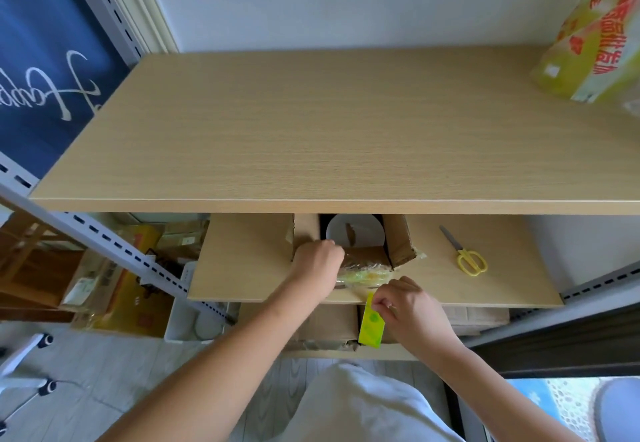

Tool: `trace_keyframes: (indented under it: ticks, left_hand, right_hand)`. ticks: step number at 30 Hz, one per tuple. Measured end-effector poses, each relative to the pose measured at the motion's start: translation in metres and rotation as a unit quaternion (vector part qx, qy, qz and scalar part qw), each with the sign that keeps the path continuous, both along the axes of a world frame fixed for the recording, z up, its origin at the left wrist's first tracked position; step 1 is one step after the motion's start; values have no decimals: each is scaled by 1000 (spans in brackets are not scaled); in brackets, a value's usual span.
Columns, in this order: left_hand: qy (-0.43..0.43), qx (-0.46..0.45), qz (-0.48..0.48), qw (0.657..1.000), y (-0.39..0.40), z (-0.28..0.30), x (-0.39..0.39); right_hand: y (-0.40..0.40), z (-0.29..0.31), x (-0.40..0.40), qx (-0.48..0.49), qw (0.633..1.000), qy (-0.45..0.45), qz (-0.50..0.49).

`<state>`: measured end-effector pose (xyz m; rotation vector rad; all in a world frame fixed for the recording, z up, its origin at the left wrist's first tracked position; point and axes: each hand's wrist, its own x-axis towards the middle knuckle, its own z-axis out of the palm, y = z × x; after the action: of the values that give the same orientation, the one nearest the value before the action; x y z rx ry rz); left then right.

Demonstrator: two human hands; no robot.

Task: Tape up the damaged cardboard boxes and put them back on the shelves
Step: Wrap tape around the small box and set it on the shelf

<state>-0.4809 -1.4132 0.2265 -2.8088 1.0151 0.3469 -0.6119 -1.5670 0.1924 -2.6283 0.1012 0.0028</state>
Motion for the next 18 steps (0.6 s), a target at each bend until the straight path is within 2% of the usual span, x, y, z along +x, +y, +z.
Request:
trace_keyframes:
  ticks: [3, 7, 11, 15, 18]
  left_hand:
    - [91, 21, -25, 995, -9, 19, 31]
    - [116, 155, -41, 980, -25, 20, 50]
    - [200, 209, -31, 957, -36, 13, 61]
    - [180, 196, -39, 963, -36, 8, 64]
    - [113, 118, -42, 986, -28, 4, 66]
  right_hand:
    - [1, -1, -1, 0, 1000, 14, 24]
    - [1, -2, -4, 9, 999, 20, 27]
    - [1, -5, -3, -1, 999, 31, 36]
    - [0, -7, 0, -3, 999, 30, 29]
    - [-1, -8, 1, 2, 999, 28, 20]
